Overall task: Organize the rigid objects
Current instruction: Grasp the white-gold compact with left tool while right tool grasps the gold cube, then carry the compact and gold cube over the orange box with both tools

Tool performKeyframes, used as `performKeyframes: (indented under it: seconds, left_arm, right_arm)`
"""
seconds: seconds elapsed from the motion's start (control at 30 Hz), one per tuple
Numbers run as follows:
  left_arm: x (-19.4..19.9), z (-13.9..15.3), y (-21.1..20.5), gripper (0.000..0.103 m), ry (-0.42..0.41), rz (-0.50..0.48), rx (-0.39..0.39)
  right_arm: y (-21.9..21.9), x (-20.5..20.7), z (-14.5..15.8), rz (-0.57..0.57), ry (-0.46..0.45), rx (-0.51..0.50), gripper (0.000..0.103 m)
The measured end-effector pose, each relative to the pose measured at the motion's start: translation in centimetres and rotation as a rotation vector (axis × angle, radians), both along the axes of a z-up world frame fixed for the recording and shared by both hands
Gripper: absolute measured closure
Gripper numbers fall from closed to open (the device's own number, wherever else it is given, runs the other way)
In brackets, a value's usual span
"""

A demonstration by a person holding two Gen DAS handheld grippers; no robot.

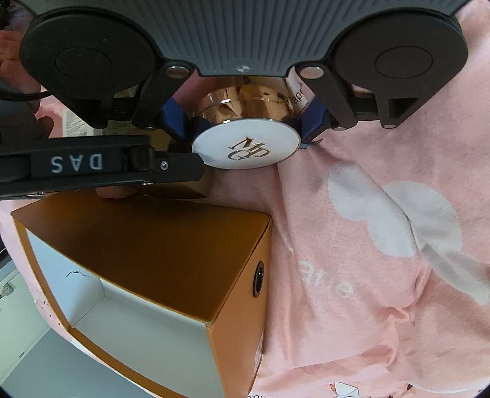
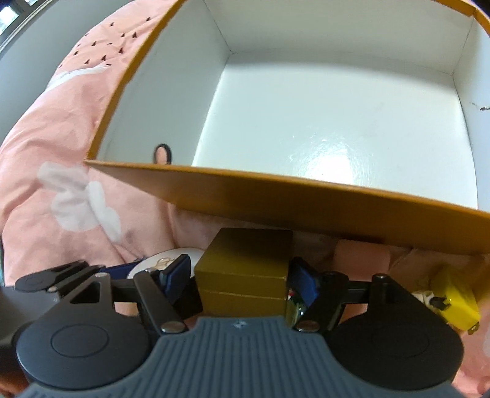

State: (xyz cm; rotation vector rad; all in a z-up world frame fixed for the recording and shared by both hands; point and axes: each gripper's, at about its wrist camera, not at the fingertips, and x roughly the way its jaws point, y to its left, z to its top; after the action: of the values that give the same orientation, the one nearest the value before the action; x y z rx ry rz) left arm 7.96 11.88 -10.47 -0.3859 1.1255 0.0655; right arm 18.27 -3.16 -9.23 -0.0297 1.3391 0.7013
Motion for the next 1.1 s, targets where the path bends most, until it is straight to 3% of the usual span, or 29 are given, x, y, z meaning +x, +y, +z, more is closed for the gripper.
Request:
performKeyframes:
  seconds: [0.07, 0.47, 0.83, 1.1]
  left_arm:
    - [0.1, -0.2, -0.2, 0.011, -0.006, 0.010, 0.008]
    - [-0.6, 0.4, -1.3, 0.015, -0.059, 0.021, 0.009]
    - [-4.4, 6.3, -2.6, 0.015, -0.235, 0.011, 0.076]
    - [-4.6, 10.6, -3.6, 0.015, -0.377, -0.009, 0.129]
  right_arm:
    - [0.0, 0.2, -0.3, -0.009, -0.001, -0.014, 0.038]
    - [-1.4, -0.4, 2.0, -0.012, -0.047, 0.011, 0.039]
    - [-4.4, -2.2, 6.5, -0.037, -0.136, 0.059, 0.039]
    - [-6.7, -3.1, 11.2, -0.031, -0.223, 0.110, 0.039]
